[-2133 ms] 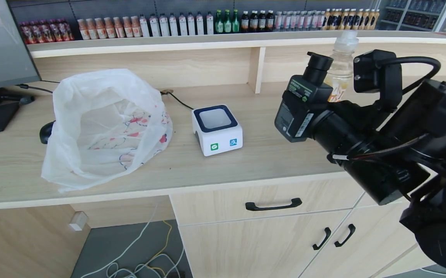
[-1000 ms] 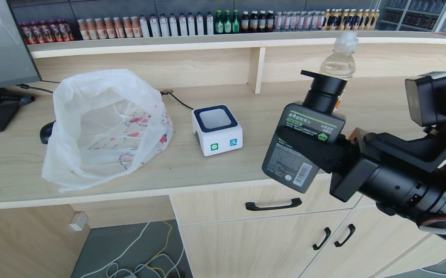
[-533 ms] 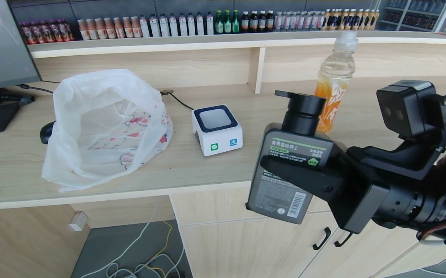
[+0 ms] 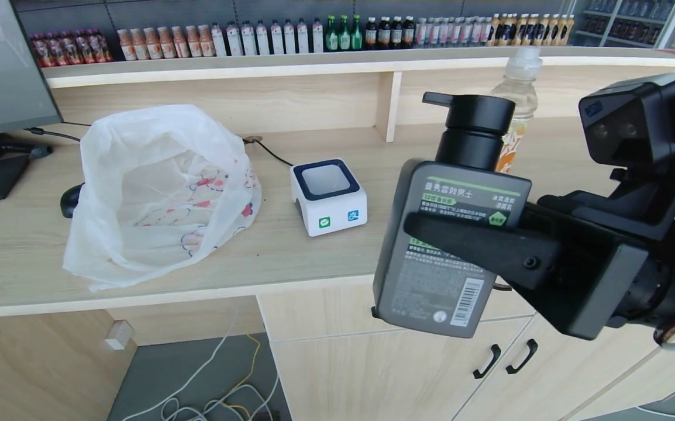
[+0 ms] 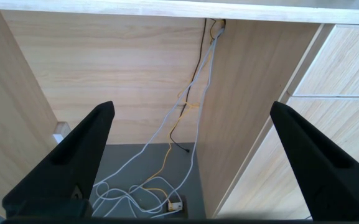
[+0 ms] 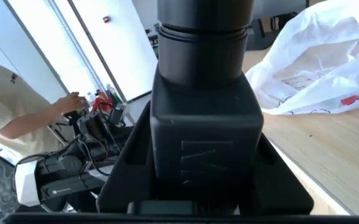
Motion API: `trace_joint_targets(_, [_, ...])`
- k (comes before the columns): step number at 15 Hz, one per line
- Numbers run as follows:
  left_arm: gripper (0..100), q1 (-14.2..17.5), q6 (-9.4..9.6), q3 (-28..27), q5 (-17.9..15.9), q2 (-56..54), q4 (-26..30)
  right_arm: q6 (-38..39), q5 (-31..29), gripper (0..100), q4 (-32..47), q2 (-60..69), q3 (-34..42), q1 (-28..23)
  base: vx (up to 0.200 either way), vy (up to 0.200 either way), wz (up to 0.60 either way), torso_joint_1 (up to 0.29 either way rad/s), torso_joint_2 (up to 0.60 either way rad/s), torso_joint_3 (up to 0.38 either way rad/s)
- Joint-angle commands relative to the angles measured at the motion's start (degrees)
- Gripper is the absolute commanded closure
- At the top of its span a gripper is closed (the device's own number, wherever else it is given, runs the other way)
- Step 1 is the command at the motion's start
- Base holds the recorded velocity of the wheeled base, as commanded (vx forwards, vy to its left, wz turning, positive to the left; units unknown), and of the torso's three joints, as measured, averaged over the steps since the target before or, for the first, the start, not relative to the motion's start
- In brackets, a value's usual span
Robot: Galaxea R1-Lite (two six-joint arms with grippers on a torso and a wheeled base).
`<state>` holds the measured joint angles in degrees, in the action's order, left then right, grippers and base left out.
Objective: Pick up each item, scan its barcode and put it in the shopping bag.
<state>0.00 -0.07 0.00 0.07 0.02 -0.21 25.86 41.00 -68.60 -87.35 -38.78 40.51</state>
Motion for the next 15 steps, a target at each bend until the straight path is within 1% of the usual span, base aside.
trace_joint_targets(1, [0, 0.00, -0.01, 0.00, 0.01, -0.02, -0.06, 0.69, 0.84, 100, 0.04, 0.42, -1.48, 0.01, 0.000, 0.000, 0.00, 0.000, 0.00, 0.000])
trace_joint_targets(5, [0, 0.00, -0.01, 0.00, 0.01, -0.02, -0.06, 4.38, 0.93, 100, 0.04, 0.33, -4.55, 0.01, 0.000, 0.000, 0.00, 0.000, 0.00, 0.000])
trace_joint_targets(15, [0, 0.00, -0.01, 0.00, 0.01, -0.02, -0.06, 4.47, 0.93, 100, 0.04, 0.33, -4.29, 1.94, 0.000, 0.000, 0.00, 0.000, 0.00, 0.000])
